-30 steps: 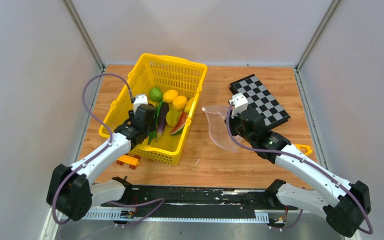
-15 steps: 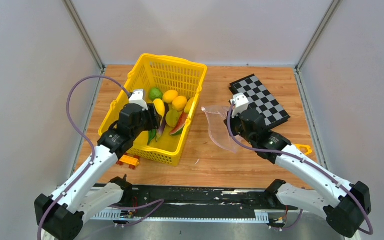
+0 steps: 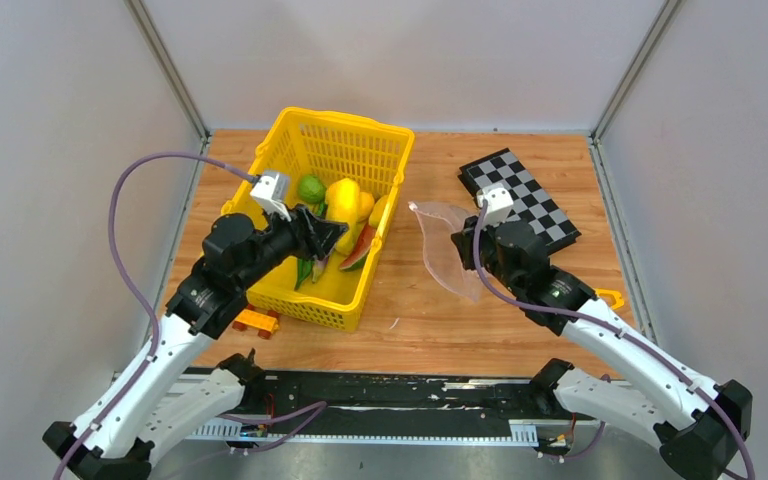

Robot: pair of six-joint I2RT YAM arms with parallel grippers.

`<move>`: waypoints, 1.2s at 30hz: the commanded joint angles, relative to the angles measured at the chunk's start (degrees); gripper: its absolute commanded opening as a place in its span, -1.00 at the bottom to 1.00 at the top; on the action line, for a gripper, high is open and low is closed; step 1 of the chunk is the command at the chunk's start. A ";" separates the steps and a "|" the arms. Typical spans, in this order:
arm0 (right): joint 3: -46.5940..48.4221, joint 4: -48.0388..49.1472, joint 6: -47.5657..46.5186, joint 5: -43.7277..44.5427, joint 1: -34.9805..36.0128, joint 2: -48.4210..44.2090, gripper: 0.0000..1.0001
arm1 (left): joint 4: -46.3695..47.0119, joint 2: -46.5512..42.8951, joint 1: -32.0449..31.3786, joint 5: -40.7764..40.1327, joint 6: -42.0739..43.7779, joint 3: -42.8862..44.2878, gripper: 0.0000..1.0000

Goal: Place the food in the zip-top bag and seal the zipper
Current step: Place the fake fruit in the zipper food storage bag.

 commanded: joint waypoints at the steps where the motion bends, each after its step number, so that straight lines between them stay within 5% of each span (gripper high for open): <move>1: 0.42 3.43 2.57 1.30 -0.23 -1.01 -1.00 | 7.45 3.15 -6.99 7.35 -1.29 3.00 -0.34; 6: 0.15 4.07 4.58 1.94 -0.17 -1.47 -1.00 | 9.09 9.06 -17.89 2.24 -0.57 5.03 -0.35; 14: -1.51 7.51 8.82 2.18 -0.23 -4.02 -1.00 | 20.42 14.54 -23.84 -0.16 -7.02 3.02 -0.36; 30: -3.17 9.73 11.16 3.59 -0.21 -6.79 -1.00 | 6.01 29.92 -28.54 -16.06 -5.90 13.89 -0.38; 36: -3.90 12.41 9.52 -1.98 -0.22 -6.50 -1.00 | 5.02 32.37 -28.67 -19.86 -5.82 15.75 -0.38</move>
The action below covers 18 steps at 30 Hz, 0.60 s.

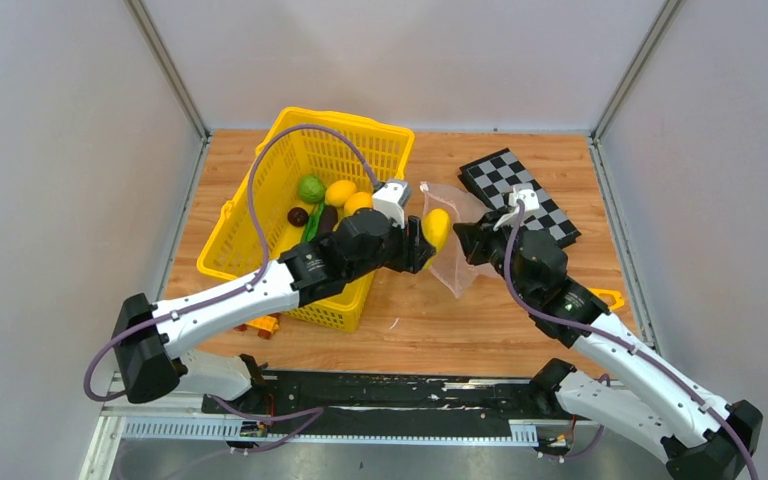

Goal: Place the food in the zip-top bag and seal the zipper
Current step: Place the fake fruit in the zipper food storage bag.

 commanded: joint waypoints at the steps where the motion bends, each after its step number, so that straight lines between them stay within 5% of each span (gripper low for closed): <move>1: -0.89 5.04 -0.42 -4.45 -0.12 -0.14 -1.00 | -1.04 2.05 -0.45 -5.38 0.10 3.91 -0.38; 9: -1.42 5.88 0.33 -6.63 -0.17 -0.89 -1.00 | -2.91 8.09 -0.47 -7.57 -1.20 10.04 -0.23; 18: -2.74 6.57 3.75 -3.73 -0.17 -2.10 -1.00 | 1.29 7.99 -0.55 -5.19 -1.99 7.99 0.35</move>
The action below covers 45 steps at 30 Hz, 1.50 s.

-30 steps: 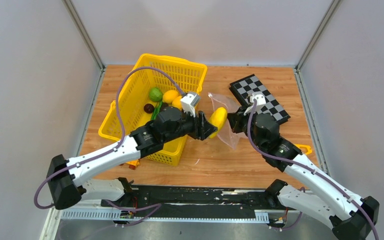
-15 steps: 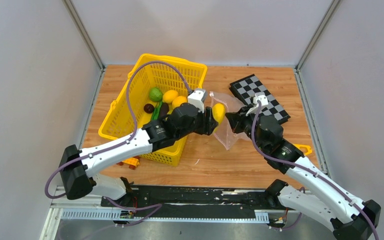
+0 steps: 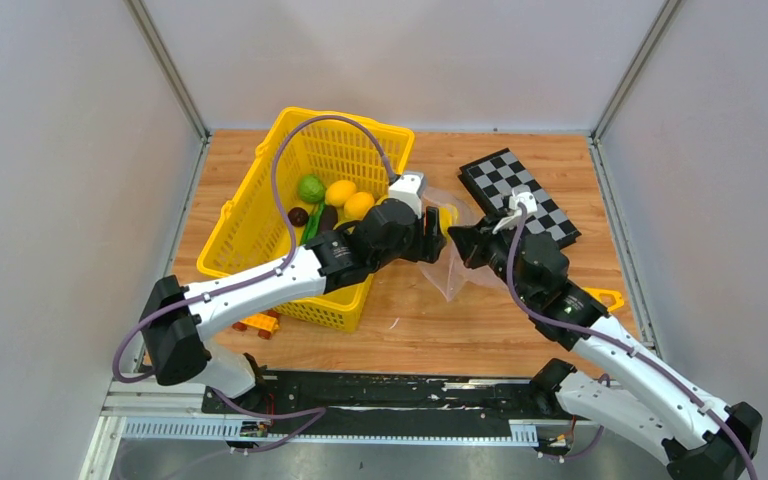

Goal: Place the food in the zip-top bag and seal the zipper
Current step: Place the fake fruit in the zipper food storage bag, then pick up the fake vegetable from the bin.

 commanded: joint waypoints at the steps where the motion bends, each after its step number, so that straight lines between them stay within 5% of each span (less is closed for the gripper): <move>1: -1.04 3.36 2.55 1.73 -0.06 -1.61 -1.00 | 5.47 -2.11 -0.28 2.35 -0.19 -0.54 0.43; 5: -1.62 3.02 3.13 5.18 -0.19 -2.26 -1.00 | 6.80 -4.33 -0.30 5.90 3.01 -1.19 0.70; 15: -4.13 5.23 -1.89 7.86 -0.60 -9.05 -1.00 | 5.44 -12.50 -0.32 12.17 10.74 -3.51 0.75; 21: -2.11 -0.95 -6.76 9.51 -0.86 -8.32 -1.00 | -0.12 -19.53 -0.30 -3.17 13.42 -6.72 0.99; 28: -1.36 -1.10 -6.06 8.69 -0.87 -5.59 -1.00 | -7.12 -23.55 0.25 -17.58 15.33 -7.77 1.00; 35: -0.99 -1.14 -5.90 8.12 -0.88 -4.69 -1.00 | -16.11 -25.60 10.43 -17.44 11.24 -9.68 1.00; 45: -0.37 -0.67 -5.47 6.07 -0.88 -3.31 -1.00 | -15.98 -26.22 21.25 -11.56 8.92 -17.91 1.00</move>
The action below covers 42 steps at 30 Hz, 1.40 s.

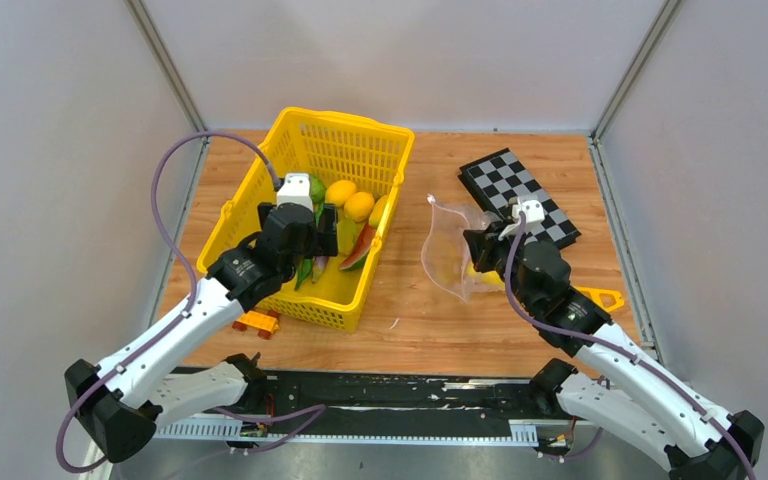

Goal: Place the food in the zip-top bag and seal the zipper
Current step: Pick up the fake vegetable from the bin.

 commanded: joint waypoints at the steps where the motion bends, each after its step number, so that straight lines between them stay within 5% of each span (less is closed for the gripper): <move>1: 2.71 1.76 -0.34 -1.67 -0.32 0.17 -1.00 | 0.74 1.09 3.88 4.00 -2.35 -3.90 0.99; 12: 3.00 1.64 -0.63 -1.71 -0.35 0.12 -1.00 | 7.94 13.33 10.04 12.82 -3.92 -8.93 0.72; 24: 3.35 1.34 -0.74 -1.58 -0.31 0.52 -1.00 | 14.31 21.46 11.21 14.34 -5.83 -11.64 0.12; 42: 2.91 1.16 -0.37 -1.90 -0.27 0.87 -1.00 | 19.78 28.43 13.30 17.12 -7.44 -15.32 -0.07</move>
